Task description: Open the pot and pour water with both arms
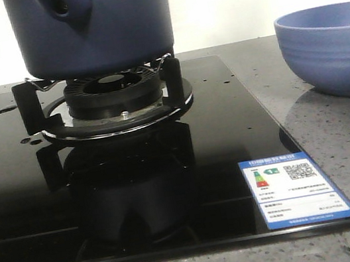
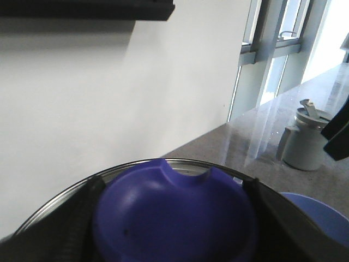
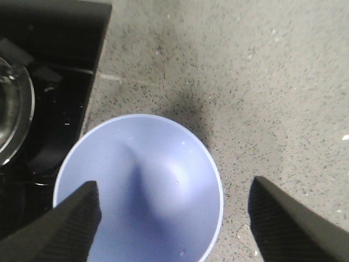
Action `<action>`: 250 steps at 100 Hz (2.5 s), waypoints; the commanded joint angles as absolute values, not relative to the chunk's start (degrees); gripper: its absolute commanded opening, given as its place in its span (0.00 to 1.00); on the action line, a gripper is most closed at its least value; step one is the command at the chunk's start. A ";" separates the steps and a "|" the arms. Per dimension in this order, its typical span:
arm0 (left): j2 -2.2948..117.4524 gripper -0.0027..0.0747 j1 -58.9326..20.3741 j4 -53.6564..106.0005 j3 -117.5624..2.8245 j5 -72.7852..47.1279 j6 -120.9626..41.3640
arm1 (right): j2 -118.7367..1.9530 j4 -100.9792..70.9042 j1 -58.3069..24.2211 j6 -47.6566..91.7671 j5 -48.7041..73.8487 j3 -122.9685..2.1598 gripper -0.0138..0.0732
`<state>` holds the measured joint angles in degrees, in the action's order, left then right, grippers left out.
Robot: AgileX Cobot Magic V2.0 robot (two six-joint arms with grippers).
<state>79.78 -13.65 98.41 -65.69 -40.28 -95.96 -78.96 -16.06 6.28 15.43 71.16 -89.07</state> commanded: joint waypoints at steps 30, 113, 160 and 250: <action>83.90 0.46 -15.69 100.07 -67.85 -41.86 -95.99 | -74.96 -17.17 6.70 15.44 68.70 -90.77 0.75; 83.35 0.78 -15.01 99.94 -68.42 -44.33 -97.94 | -74.96 -17.17 6.70 15.67 67.36 -90.77 0.75; 70.67 0.72 -3.85 99.71 -69.65 -45.90 -97.64 | -74.96 -22.99 6.70 16.13 64.74 -90.77 0.75; 51.76 0.01 1.37 94.59 -47.49 -19.49 -91.67 | -45.05 -90.85 6.70 86.77 27.45 -35.61 0.09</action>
<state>56.55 2.38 88.31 -50.47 -21.12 -87.12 -48.46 -87.19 6.28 84.06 29.24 -37.60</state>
